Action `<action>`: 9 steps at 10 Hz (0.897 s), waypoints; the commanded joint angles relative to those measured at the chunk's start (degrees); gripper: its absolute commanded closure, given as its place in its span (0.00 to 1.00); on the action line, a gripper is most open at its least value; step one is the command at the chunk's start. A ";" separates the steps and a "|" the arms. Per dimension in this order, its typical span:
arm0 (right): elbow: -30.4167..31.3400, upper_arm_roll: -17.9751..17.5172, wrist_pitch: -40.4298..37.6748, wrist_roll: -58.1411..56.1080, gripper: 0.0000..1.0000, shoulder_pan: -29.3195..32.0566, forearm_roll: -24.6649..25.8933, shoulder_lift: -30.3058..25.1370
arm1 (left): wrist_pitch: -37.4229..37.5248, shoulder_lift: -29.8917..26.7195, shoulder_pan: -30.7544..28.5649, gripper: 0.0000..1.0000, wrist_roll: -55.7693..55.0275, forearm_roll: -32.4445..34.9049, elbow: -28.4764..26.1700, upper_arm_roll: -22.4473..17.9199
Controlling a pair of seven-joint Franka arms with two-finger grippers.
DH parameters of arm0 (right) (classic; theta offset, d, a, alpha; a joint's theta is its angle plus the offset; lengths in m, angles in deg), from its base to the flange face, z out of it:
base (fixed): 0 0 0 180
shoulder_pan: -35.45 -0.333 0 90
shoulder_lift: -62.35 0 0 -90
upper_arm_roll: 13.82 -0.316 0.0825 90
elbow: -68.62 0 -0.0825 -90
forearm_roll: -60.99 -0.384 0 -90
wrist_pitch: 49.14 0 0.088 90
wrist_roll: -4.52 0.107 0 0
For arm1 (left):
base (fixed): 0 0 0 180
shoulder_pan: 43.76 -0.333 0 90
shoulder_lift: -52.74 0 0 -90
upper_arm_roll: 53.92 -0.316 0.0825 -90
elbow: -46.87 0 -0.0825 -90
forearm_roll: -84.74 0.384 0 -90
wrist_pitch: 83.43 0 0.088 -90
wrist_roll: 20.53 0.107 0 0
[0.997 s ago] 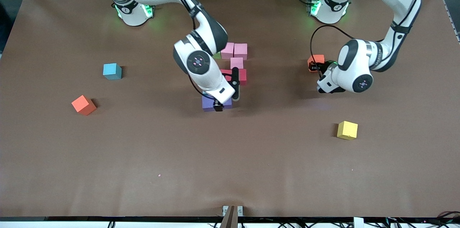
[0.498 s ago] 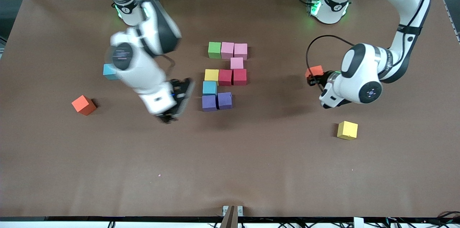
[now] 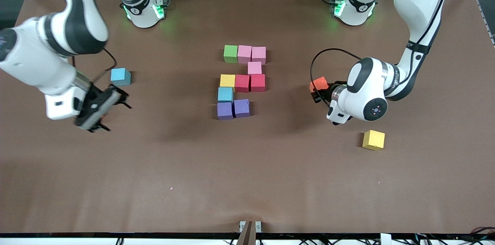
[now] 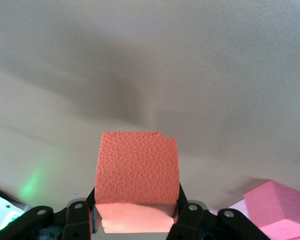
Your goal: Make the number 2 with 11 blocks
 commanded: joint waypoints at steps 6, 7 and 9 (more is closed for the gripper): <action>6.94 -1.06 -2.60 4.01 0.00 7.06 -0.13 -5.52 | -13.09 4.82 9.28 0.80 -19.57 1.08 1.73 -0.74; 6.94 -1.15 -3.56 5.58 0.00 7.24 0.04 -5.43 | -14.84 4.73 10.78 0.80 -22.47 2.75 1.55 -0.74; 6.76 -1.24 -7.16 19.50 0.00 8.38 0.22 -5.70 | -18.01 4.82 13.94 0.80 -31.78 2.85 1.20 -0.74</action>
